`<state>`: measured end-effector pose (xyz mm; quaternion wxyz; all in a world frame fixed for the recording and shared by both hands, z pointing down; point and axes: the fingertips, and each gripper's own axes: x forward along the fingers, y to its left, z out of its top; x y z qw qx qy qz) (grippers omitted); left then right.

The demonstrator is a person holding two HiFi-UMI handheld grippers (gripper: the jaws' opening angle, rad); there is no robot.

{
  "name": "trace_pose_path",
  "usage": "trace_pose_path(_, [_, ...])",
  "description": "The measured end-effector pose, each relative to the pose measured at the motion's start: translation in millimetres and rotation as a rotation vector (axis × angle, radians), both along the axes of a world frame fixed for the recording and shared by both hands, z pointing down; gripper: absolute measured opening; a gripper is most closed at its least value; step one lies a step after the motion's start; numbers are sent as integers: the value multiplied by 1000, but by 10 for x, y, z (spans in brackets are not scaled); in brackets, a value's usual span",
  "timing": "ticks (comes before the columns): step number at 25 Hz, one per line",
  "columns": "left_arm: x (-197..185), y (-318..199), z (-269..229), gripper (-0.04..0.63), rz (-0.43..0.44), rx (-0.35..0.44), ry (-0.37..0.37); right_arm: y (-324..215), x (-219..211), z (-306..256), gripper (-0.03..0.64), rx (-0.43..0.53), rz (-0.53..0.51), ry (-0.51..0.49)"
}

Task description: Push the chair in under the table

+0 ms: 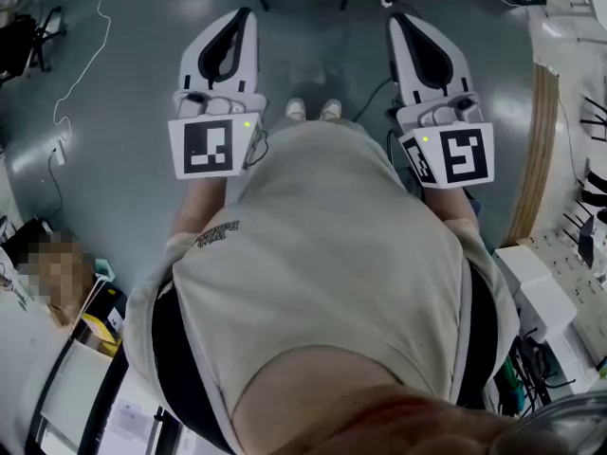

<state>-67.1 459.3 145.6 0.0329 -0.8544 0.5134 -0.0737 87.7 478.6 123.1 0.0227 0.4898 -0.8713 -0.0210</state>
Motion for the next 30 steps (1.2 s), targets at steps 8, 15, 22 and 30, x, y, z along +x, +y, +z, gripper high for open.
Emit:
trace_pose_path(8, [162,-39,122,9,-39,15,-36,-45,277,89,8,7,-17,-13])
trace_pose_path(15, [183,-125,270,9,-88,15,-38,-189,307,263,8,13,-50,-25])
trace_pose_path(22, [102,-401,374,9,-99,8,-32,-496,198,378,8,9,-63,-25])
trace_pose_path(30, [30,-1188,556,9,-57,-20,-17,-1225,23,506,9,-18,-49,-12])
